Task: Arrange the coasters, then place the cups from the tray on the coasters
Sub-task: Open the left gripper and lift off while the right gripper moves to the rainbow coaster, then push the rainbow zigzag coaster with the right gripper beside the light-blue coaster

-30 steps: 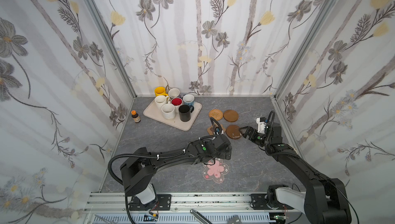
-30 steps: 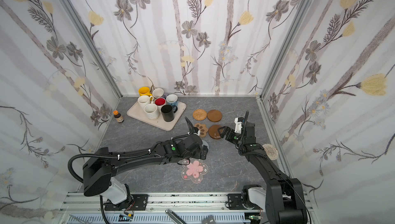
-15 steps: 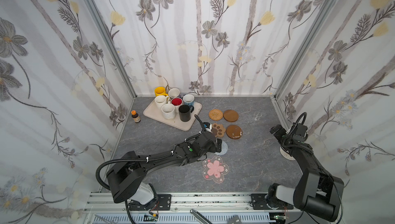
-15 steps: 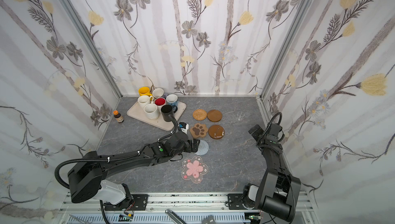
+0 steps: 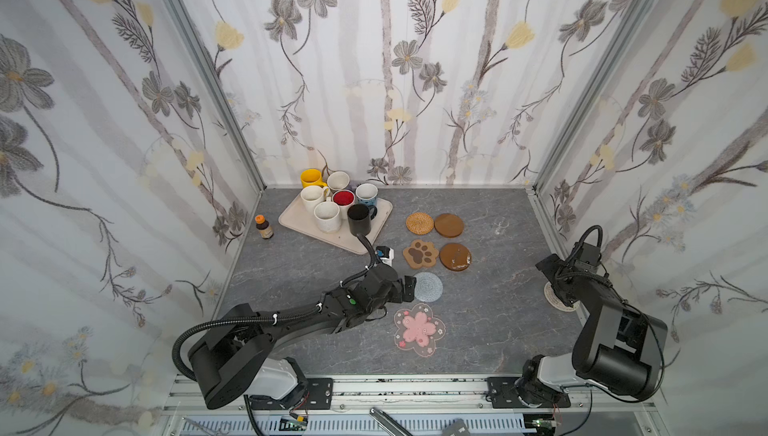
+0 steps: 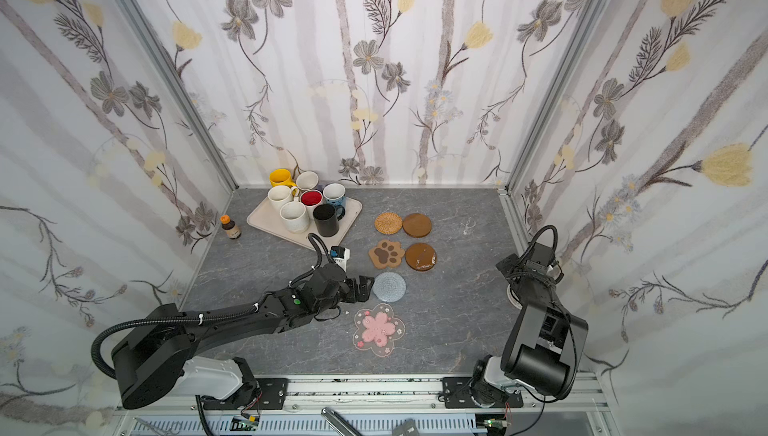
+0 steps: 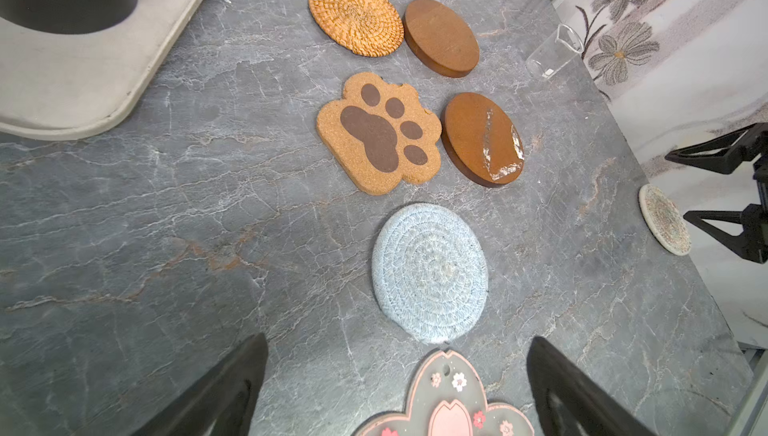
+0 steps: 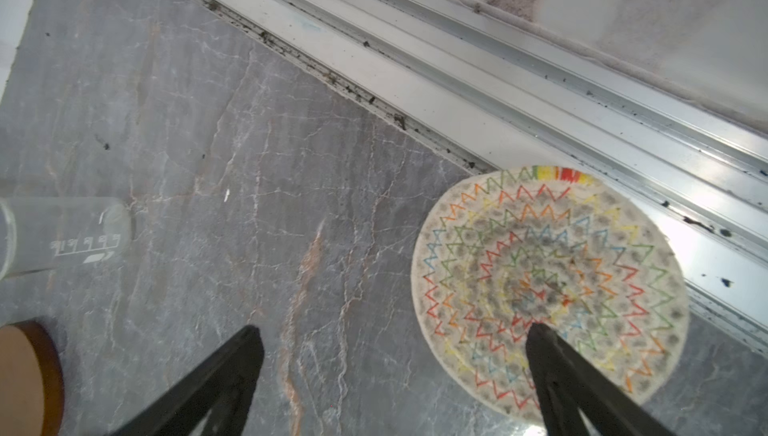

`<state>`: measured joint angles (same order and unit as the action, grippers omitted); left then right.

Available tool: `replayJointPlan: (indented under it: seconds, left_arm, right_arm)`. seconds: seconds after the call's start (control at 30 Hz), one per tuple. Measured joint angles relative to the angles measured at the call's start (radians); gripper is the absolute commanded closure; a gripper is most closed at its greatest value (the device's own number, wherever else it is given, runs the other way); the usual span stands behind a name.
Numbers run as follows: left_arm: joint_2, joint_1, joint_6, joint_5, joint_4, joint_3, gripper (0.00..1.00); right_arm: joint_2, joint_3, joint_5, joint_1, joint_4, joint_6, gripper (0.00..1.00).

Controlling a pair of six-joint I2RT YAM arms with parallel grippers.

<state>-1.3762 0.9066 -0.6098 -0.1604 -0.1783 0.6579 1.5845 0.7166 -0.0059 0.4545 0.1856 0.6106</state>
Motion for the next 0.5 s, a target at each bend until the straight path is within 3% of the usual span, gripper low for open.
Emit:
replayJointPlan:
  seconds: [0.5]
  left_arm:
    - [0.065,-0.026,-0.004,0.032,-0.012,-0.034,0.0]
  right_arm:
    - [0.065,-0.035,-0.055,-0.007,-0.095,-0.017,0.0]
